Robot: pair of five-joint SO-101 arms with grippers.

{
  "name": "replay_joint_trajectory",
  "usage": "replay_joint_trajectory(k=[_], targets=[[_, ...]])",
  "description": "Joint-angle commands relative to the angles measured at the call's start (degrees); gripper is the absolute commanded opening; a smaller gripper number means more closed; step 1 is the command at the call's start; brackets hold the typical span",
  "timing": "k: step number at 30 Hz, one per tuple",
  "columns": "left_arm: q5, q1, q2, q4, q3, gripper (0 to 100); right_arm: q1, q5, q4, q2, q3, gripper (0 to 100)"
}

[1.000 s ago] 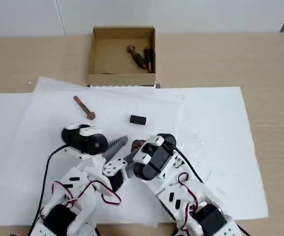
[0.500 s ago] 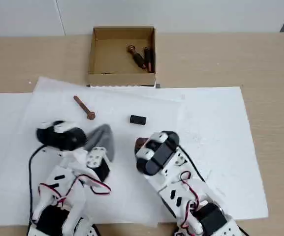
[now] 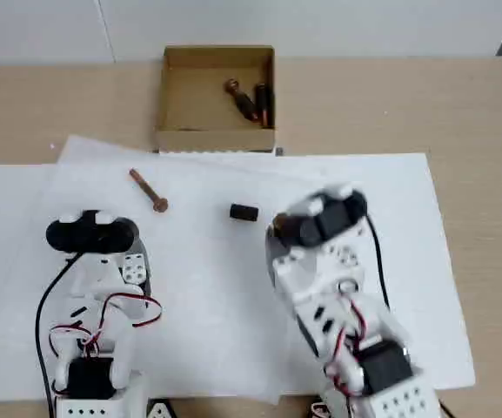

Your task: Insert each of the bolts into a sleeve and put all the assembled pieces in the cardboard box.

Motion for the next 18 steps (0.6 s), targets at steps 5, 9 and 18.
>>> replay_joint_trajectory(k=[5,9,18], targets=[[-0.35,-0.26,-0.35,0.0,1.98,0,1.71,-0.79,-5.67,30.11,-25.32,0.3],[-0.35,-0.26,-0.44,0.0,2.95,0,1.71,-0.62,-9.01,42.77,-34.64,0.4],[-0.18,-0.44,-0.44,0.26,3.56,0,3.56,5.1,-15.25,71.25,-59.69,0.4]])
